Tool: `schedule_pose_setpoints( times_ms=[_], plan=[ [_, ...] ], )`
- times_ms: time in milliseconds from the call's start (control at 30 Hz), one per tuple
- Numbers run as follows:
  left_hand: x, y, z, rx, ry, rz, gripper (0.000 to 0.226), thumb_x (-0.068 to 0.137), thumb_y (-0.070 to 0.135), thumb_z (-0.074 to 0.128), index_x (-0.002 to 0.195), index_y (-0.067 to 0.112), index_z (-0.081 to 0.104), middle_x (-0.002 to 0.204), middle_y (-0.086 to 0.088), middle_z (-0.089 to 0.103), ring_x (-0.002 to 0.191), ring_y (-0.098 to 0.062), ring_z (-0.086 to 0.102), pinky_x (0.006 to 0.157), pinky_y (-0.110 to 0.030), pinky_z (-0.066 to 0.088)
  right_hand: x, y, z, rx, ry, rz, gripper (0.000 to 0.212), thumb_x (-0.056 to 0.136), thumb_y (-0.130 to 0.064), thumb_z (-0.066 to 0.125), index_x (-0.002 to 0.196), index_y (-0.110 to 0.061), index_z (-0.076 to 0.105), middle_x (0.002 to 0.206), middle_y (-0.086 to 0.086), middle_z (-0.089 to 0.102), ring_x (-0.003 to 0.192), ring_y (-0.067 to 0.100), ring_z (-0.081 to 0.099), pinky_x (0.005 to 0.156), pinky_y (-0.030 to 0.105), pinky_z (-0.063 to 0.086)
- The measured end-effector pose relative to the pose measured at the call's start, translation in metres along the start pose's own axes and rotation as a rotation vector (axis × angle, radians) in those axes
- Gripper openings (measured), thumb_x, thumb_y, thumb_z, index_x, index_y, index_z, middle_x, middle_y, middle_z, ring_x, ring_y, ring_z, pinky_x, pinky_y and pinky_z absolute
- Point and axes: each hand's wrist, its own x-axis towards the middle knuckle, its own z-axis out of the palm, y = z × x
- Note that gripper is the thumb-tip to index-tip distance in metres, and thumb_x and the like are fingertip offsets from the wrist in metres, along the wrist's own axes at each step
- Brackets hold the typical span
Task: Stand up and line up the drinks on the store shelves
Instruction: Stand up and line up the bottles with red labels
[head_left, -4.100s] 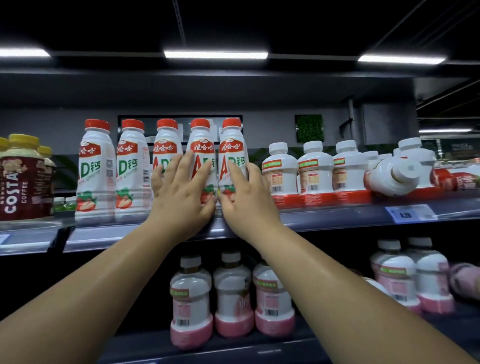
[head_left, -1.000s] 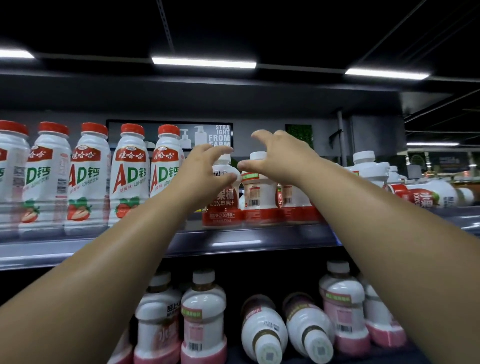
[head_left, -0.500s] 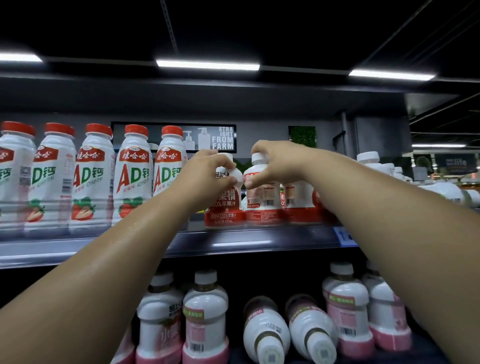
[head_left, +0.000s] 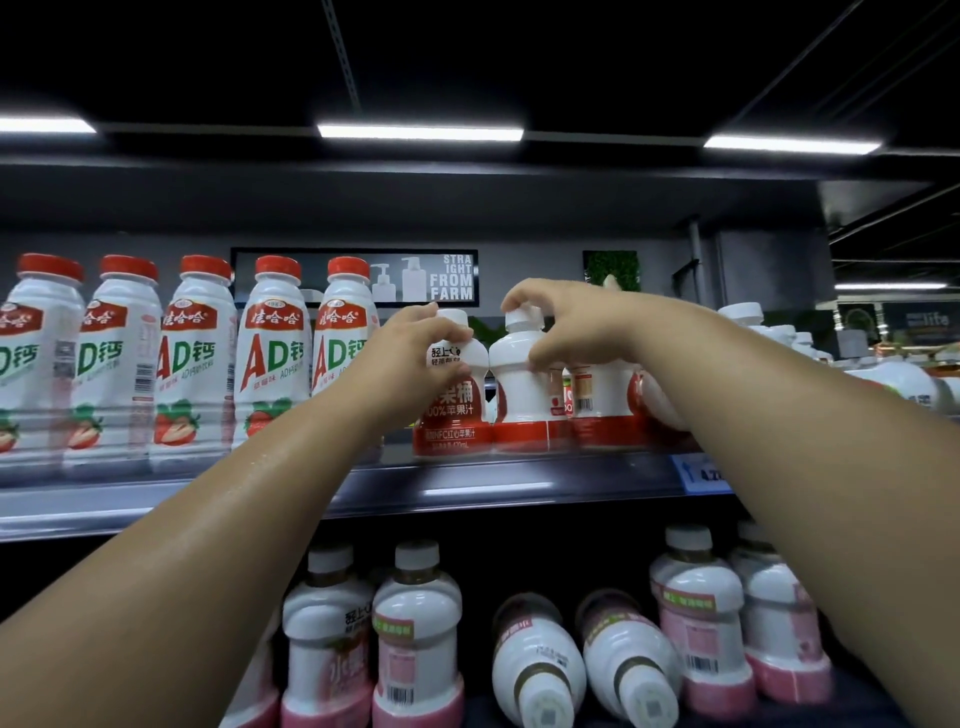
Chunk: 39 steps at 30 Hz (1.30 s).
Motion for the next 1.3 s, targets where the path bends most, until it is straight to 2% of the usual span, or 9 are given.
schedule_pose_setpoints(
  times_ms=[100, 267, 433, 567, 633, 700, 800, 1133, 1300],
  plan=[
    [-0.001, -0.001, -0.002, 0.008, -0.017, 0.006, 0.042, 0.090, 0.033, 0.068, 0.131, 0.034, 0.058, 0.155, 0.004, 0.033, 0.141, -0.020, 0.032, 0.109, -0.035, 0.033, 0.001, -0.004, 0.008, -0.199, 0.109, 0.019, 0.076, 0.071, -0.075, 0.068, 0.134, -0.039, 0.047, 0.124, -0.004, 0.055, 0.124, 0.025, 0.049, 0.111, 0.050, 0.023],
    [0.001, 0.001, -0.002, 0.019, -0.011, -0.007, 0.040, 0.091, 0.031, 0.067, 0.130, 0.034, 0.058, 0.155, 0.004, 0.034, 0.139, -0.021, 0.035, 0.107, -0.035, 0.036, -0.003, 0.005, 0.002, 0.057, 0.024, 0.000, 0.051, 0.079, -0.037, 0.072, 0.125, -0.038, 0.050, 0.116, -0.007, 0.060, 0.102, 0.016, 0.056, 0.111, 0.049, 0.031],
    [0.004, 0.000, -0.001, 0.044, -0.010, 0.008, 0.038, 0.090, 0.031, 0.068, 0.128, 0.032, 0.059, 0.151, 0.003, 0.037, 0.136, -0.021, 0.038, 0.102, -0.033, 0.039, 0.002, -0.005, 0.014, -0.234, 0.067, 0.040, 0.089, 0.067, -0.084, 0.063, 0.144, -0.047, 0.035, 0.139, 0.000, 0.047, 0.124, 0.031, 0.043, 0.110, 0.048, 0.026],
    [0.006, 0.000, -0.002, 0.052, -0.020, 0.008, 0.036, 0.090, 0.029, 0.068, 0.125, 0.031, 0.060, 0.147, 0.003, 0.040, 0.130, -0.021, 0.043, 0.097, -0.032, 0.043, 0.003, -0.004, 0.010, -0.024, 0.016, -0.001, 0.057, 0.081, -0.039, 0.072, 0.129, -0.037, 0.042, 0.107, -0.009, 0.060, 0.105, 0.021, 0.053, 0.119, 0.053, 0.016],
    [0.007, 0.001, -0.002, 0.059, -0.026, 0.014, 0.035, 0.090, 0.029, 0.069, 0.124, 0.031, 0.060, 0.145, 0.003, 0.041, 0.127, -0.020, 0.044, 0.095, -0.032, 0.045, 0.004, -0.002, 0.009, -0.039, 0.034, -0.012, 0.058, 0.080, -0.046, 0.073, 0.128, -0.038, 0.043, 0.112, -0.009, 0.059, 0.119, 0.023, 0.053, 0.121, 0.058, 0.001],
    [0.008, 0.004, -0.003, 0.065, -0.033, 0.022, 0.034, 0.091, 0.029, 0.068, 0.123, 0.030, 0.060, 0.144, 0.003, 0.042, 0.124, -0.020, 0.046, 0.090, -0.030, 0.045, 0.005, -0.005, 0.012, -0.115, 0.072, -0.020, 0.070, 0.075, -0.063, 0.074, 0.133, -0.038, 0.043, 0.131, -0.002, 0.056, 0.127, 0.024, 0.047, 0.120, 0.053, 0.012],
    [0.008, 0.006, -0.006, 0.086, -0.051, 0.036, 0.030, 0.092, 0.027, 0.067, 0.120, 0.030, 0.060, 0.141, 0.002, 0.042, 0.121, -0.021, 0.047, 0.086, -0.028, 0.046, 0.004, -0.007, 0.013, -0.102, 0.098, -0.051, 0.074, 0.074, -0.060, 0.078, 0.134, -0.033, 0.045, 0.128, -0.001, 0.054, 0.112, 0.024, 0.051, 0.090, 0.036, 0.041],
    [0.005, 0.009, -0.013, 0.170, -0.052, 0.027, 0.030, 0.090, 0.026, 0.068, 0.119, 0.030, 0.061, 0.140, 0.001, 0.044, 0.123, -0.022, 0.046, 0.086, -0.027, 0.041, 0.007, -0.001, 0.007, 0.088, 0.022, -0.096, 0.063, 0.078, -0.036, 0.084, 0.126, -0.033, 0.044, 0.114, -0.003, 0.059, 0.087, 0.012, 0.060, 0.064, 0.029, 0.047],
    [0.004, 0.030, -0.009, 0.227, 0.057, 0.082, 0.042, 0.087, 0.036, 0.071, 0.127, 0.032, 0.057, 0.147, 0.001, 0.039, 0.132, -0.022, 0.041, 0.102, -0.036, 0.039, -0.010, 0.008, -0.015, -0.032, -0.024, -0.070, 0.097, 0.072, -0.046, 0.086, 0.150, -0.036, 0.028, 0.151, 0.001, 0.046, 0.129, 0.025, 0.051, 0.102, 0.043, 0.045]
  ],
)
